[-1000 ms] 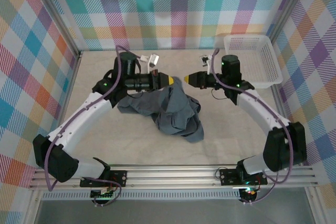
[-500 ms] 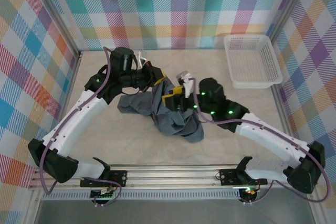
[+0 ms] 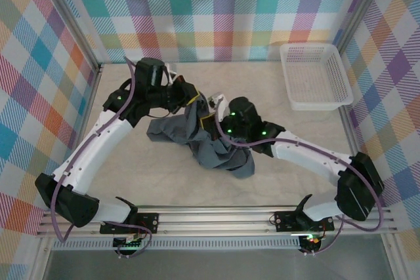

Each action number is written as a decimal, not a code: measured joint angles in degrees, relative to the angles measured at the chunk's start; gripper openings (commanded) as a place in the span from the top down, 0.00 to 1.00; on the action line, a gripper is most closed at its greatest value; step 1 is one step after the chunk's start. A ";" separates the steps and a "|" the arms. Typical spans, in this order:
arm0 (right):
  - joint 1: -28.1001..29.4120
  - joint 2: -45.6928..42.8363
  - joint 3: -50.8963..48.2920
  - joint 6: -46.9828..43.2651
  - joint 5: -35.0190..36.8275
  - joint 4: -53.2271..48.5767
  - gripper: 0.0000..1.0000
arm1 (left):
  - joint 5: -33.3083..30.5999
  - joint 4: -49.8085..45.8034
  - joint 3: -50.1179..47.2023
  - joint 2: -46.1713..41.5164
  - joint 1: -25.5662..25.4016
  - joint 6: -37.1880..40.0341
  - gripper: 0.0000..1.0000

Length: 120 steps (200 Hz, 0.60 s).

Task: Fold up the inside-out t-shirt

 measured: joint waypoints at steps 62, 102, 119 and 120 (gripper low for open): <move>-12.02 -2.34 -6.51 16.37 -32.79 21.79 1.00 | 5.31 0.72 -3.26 2.23 8.70 10.05 0.41; -12.22 -0.81 -6.51 19.71 -39.04 26.21 1.00 | 3.80 0.55 -10.86 -7.10 8.70 21.70 0.49; -12.35 -0.04 -6.45 19.91 -40.15 26.14 1.00 | 2.80 1.33 -17.62 -14.16 8.48 26.91 0.70; -12.35 0.02 -6.45 19.93 -40.22 26.12 1.00 | 2.73 1.38 -17.92 -14.43 8.48 27.15 0.71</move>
